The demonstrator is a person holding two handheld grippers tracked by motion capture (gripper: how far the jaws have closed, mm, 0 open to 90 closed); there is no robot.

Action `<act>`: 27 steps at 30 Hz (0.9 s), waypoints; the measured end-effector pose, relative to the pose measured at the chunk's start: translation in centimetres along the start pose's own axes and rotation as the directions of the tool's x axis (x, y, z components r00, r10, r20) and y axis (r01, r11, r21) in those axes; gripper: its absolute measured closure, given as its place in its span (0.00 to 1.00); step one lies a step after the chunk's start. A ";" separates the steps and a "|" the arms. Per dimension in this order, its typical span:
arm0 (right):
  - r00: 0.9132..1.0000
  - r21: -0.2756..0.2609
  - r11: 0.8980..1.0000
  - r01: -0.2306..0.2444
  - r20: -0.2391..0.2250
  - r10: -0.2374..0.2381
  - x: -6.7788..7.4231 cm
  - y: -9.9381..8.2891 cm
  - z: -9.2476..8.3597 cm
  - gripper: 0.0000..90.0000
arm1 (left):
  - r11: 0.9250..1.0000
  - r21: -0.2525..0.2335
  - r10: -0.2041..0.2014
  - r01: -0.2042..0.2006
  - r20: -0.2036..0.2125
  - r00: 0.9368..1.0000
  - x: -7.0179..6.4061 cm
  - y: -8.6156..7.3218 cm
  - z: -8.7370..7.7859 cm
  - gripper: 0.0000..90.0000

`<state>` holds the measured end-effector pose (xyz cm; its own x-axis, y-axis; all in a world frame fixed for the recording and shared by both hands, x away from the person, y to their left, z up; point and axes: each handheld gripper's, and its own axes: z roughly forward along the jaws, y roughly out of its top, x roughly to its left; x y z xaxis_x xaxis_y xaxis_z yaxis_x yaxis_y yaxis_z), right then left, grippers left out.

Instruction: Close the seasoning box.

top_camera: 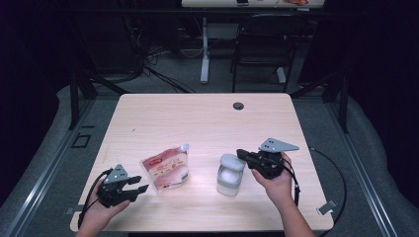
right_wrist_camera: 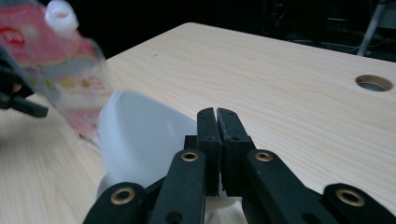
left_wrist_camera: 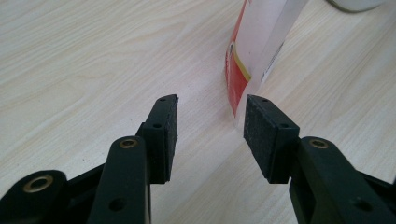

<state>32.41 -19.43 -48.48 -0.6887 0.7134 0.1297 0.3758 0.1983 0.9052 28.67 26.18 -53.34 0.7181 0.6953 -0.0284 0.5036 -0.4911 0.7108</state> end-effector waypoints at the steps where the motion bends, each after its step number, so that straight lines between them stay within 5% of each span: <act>1: 1.000 0.003 1.000 0.003 -0.009 -0.003 0.2 0.0 0.1 0.98 | 1.000 0.002 0.001 -0.001 -0.004 1.000 0.0 0.0 0.0 0.61; 27: 0.997 -0.002 0.999 0.048 -0.057 -0.048 1.7 0.0 0.6 0.92 | 1.000 -0.003 0.002 -0.003 -0.019 1.000 0.1 0.0 0.1 0.60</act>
<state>31.59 -17.79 -48.48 -0.7400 0.6638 0.1088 0.3412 0.2310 0.9112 28.71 26.21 -53.41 0.7099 0.7042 -0.0129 0.5005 -0.4915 0.7127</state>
